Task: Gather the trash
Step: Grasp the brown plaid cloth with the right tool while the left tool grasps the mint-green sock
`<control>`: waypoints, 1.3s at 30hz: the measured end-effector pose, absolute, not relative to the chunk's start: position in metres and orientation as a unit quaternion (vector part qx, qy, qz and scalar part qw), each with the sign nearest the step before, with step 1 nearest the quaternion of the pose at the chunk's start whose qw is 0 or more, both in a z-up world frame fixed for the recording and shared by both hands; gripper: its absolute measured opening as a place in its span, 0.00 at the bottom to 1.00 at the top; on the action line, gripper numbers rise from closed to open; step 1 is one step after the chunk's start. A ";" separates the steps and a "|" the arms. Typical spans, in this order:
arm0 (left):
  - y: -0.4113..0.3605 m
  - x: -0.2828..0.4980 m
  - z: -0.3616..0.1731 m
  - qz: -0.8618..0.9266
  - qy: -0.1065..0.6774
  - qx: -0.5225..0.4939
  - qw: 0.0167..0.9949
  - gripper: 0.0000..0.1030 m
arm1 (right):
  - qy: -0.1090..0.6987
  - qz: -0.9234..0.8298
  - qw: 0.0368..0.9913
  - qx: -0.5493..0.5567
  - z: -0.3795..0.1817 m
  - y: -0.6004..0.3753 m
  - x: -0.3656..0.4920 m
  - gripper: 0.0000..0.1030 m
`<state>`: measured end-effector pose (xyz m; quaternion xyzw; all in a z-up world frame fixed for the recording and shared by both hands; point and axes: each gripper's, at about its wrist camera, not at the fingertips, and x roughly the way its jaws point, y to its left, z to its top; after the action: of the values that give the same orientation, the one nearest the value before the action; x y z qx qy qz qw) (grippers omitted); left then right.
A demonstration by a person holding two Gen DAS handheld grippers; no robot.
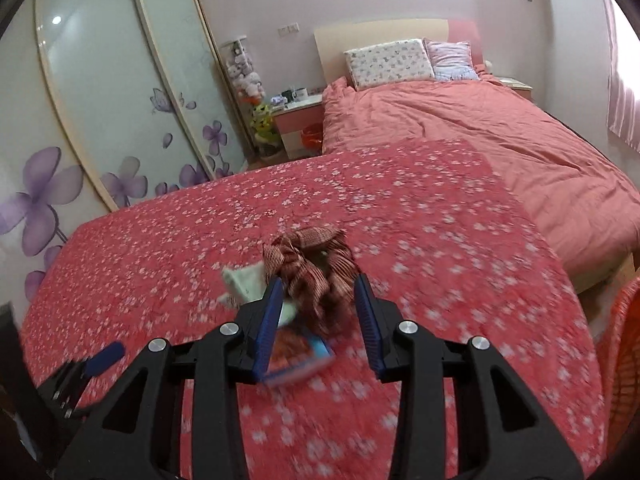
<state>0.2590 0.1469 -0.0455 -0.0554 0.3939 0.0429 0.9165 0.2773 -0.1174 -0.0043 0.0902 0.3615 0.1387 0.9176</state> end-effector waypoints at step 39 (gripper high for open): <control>0.037 0.352 -0.031 -0.018 0.431 -0.050 0.901 0.09 | 0.369 0.032 0.927 0.058 -0.046 -0.213 0.230 0.08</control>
<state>0.3518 0.0369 -0.0314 -0.0500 0.4306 -0.0184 0.9010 0.2303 -0.2131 -0.0461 0.0577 0.3693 0.0321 0.9270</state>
